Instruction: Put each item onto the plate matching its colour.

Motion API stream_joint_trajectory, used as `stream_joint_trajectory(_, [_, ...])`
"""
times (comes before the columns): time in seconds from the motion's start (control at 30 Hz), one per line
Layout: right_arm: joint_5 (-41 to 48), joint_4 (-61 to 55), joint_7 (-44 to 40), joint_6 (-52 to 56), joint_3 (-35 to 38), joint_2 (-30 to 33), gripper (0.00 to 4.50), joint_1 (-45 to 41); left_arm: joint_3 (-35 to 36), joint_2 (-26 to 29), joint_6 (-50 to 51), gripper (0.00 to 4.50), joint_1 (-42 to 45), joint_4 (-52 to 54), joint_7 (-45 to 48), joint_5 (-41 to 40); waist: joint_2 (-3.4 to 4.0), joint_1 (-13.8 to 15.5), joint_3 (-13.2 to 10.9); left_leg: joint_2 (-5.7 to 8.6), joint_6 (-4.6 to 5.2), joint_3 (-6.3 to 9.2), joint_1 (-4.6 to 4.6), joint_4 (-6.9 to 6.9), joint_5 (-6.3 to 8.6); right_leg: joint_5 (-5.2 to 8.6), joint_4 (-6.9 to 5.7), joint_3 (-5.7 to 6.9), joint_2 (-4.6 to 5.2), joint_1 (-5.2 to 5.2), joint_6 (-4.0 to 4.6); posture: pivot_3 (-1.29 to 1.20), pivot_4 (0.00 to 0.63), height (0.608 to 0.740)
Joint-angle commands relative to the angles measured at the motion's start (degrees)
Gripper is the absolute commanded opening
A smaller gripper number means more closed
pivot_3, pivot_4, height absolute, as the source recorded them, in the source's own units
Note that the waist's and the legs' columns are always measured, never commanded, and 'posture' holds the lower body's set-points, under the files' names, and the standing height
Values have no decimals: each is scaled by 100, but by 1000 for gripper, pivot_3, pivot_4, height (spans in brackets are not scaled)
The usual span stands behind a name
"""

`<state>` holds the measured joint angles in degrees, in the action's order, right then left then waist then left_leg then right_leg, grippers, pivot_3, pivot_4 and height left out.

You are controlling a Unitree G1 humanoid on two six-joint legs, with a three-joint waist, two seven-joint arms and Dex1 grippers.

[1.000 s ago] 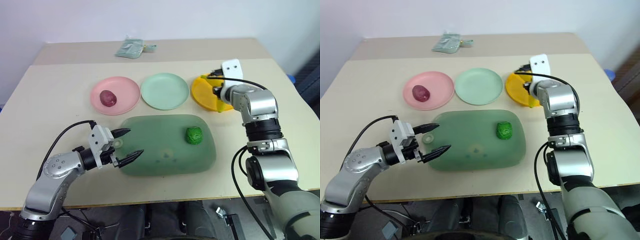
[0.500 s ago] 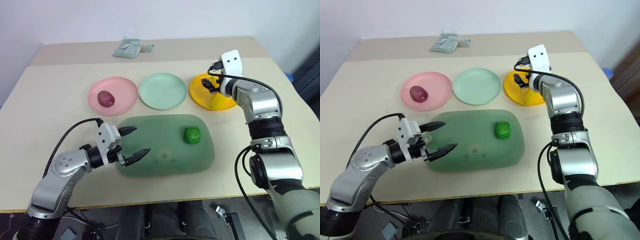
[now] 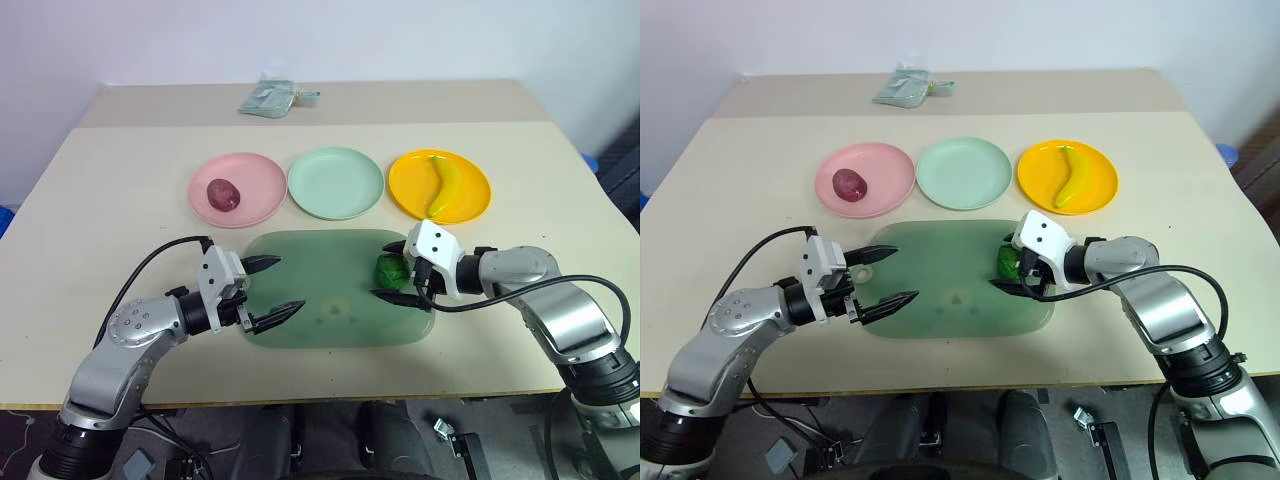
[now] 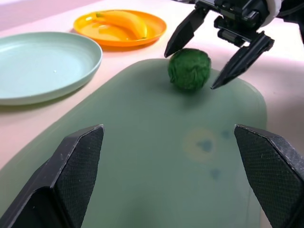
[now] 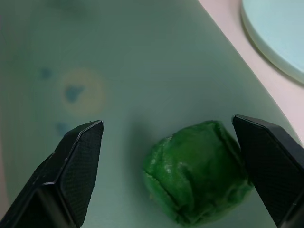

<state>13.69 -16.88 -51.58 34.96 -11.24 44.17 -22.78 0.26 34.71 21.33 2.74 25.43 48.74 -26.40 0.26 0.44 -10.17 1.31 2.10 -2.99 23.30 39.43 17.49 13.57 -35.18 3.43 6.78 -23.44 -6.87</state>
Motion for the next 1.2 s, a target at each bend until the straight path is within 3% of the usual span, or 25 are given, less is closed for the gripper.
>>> stream_joint_trajectory(0.03, [-208, 160, 190, -24, -33, -103, 4395, -130, 14, -5, -183, 4500, -17, 71, 61, -2, 0, 16, 0, 0, 0, 0, 2, 0, 0, 0, 2, 0, 1, -1, 0, 0, 150, 740])
stream_joint_trajectory(0.13, [-247, 281, 190, -21, -28, -128, 3553, -197, 30, -2, -216, 4500, -73, 90, 55, 3, 0, 30, 0, 1, 0, 0, 5, 1, 0, 0, 5, 1, 1, 0, 0, 0, 150, 740])
stream_joint_trajectory(0.23, [-306, 309, 174, -122, -31, -108, 2317, -246, 50, -2, -231, 4500, -124, 118, 38, 3, 0, 24, 0, 1, 0, 0, 5, 2, 0, 0, 6, 2, 1, 0, 0, 0, 150, 740])
stream_joint_trajectory(0.37, [-371, 326, 194, -264, -7, -159, 2231, -352, 48, -8, -242, 4500, -156, 136, 16, 8, 0, 22, 0, 1, 0, 0, 5, 2, 0, 0, 5, 2, 1, 0, 0, 0, 150, 740])
stream_joint_trajectory(0.43, [-245, 534, 516, -256, 138, -675, 2231, -820, 74, -25, -256, 4500, -178, 129, -29, 13, -1, 2, 0, 1, 0, 0, 4, 2, 0, 0, 5, 2, 0, -1, 0, 0, 150, 740])
stream_joint_trajectory(0.63, [-797, 3294, 2663, -215, 332, -2833, 2231, -2786, 701, -281, -333, 4500, -158, -135, -674, 3, -2, -134, 1, -4, -19, -1, 4, -9, -11, 1, -13, 0, -8, -19, 7, 0, 150, 740])
stream_joint_trajectory(0.87, [-972, 6405, 3440, -1467, 663, -3836, 2231, -4146, 1184, -299, -413, 4500, -458, -110, -1244, 297, -3, -148, 1, 8, -17, 4, 13, -26, -10, 1, -12, 9, -8, -18, 8, 0, 150, 740])
stream_joint_trajectory(0.93, [-919, 6795, 3325, -1704, 778, -3871, 3291, -4308, 1245, -343, -411, 4500, -588, 52, -1351, 274, -2, -151, 0, 7, -17, 4, 13, -28, -11, 2, -12, 11, -8, -18, 8, 0, 150, 740])
stream_joint_trajectory(1.03, [-837, 6722, 3086, -2082, 938, -3814, 4435, -4302, 1281, -421, -375, 4500, -758, 274, -1497, 236, -2, -164, 1, 4, -20, 5, 13, -27, -12, 2, -12, 12, -10, -17, 8, 0, 150, 740])
stream_joint_trajectory(1.2, [-775, 5059, 2009, -2687, 855, -3163, 4435, -3415, 1341, -446, -363, 4500, -944, 413, -1561, 224, -1, -125, 1, 0, -23, 5, 10, -27, -13, 2, -13, 11, -15, -16, 8, 0, 150, 740])
